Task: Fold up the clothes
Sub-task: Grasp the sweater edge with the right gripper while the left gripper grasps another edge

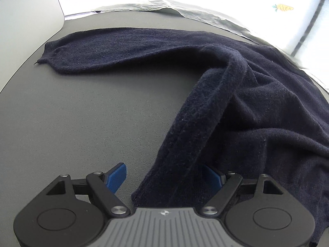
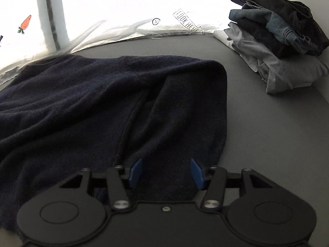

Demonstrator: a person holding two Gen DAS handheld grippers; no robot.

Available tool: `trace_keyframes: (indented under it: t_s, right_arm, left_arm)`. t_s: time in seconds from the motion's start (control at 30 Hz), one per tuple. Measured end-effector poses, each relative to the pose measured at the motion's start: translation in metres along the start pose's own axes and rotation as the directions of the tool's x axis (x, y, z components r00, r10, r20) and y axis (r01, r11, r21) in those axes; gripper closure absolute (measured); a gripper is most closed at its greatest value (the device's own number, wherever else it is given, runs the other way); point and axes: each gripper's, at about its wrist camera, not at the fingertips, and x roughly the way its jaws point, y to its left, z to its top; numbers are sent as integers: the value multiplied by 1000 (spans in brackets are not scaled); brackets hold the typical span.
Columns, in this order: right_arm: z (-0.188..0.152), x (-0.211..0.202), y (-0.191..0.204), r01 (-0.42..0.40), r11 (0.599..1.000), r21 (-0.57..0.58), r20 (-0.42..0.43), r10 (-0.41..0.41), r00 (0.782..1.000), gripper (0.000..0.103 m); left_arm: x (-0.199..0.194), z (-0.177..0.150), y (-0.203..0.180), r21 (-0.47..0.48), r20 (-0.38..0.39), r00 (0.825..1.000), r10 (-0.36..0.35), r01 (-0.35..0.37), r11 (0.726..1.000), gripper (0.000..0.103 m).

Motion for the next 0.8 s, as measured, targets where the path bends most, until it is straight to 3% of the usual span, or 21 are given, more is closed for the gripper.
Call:
trace_keyframes:
  t_s: [0.13,0.2,0.27,0.3,0.37,0.4,0.43,0.47,0.6,0.8]
  right_arm:
    - [-10,-5,16,-162,986,43,-62,164,984,50]
    - [-12,-2,22,-221,973,68,-99,227,969,53]
    - [-14,2,29,-238,968,85,-142,248,958,58]
    - [-16,2,32,-232,970,79,-140,241,960,58]
    - [-18,1,37,-217,974,65,-132,224,966,62]
    - [-19,0,40,-210,976,58,-128,216,968,67]
    - [-21,0,38,-213,975,70,-122,220,968,89]
    - [-22,0,36,-217,972,85,-117,226,967,93]
    - [-34,-13,7,-259,927,273,-57,284,957,96]
    - [-60,-59,-28,-259,913,316,33,263,964,96]
  left_arm:
    - [3,-7,-1,17,9,999,-45,44,999,33]
    - [1,-10,-4,42,29,999,-45,44,998,46]
    - [-2,-12,-2,41,44,998,-49,48,998,60]
    - [-3,-13,0,32,46,997,-64,63,998,71]
    - [-6,-14,3,-1,39,992,-117,117,993,80]
    - [-8,-16,5,-18,40,990,-134,135,991,83]
    - [-10,-18,6,-36,42,988,-148,149,988,83]
    - [-12,-20,7,-53,44,986,-161,163,985,85]
    - [-28,-33,10,-123,66,975,-210,217,968,91]
    - [-62,-60,12,-160,104,963,-247,262,952,93]
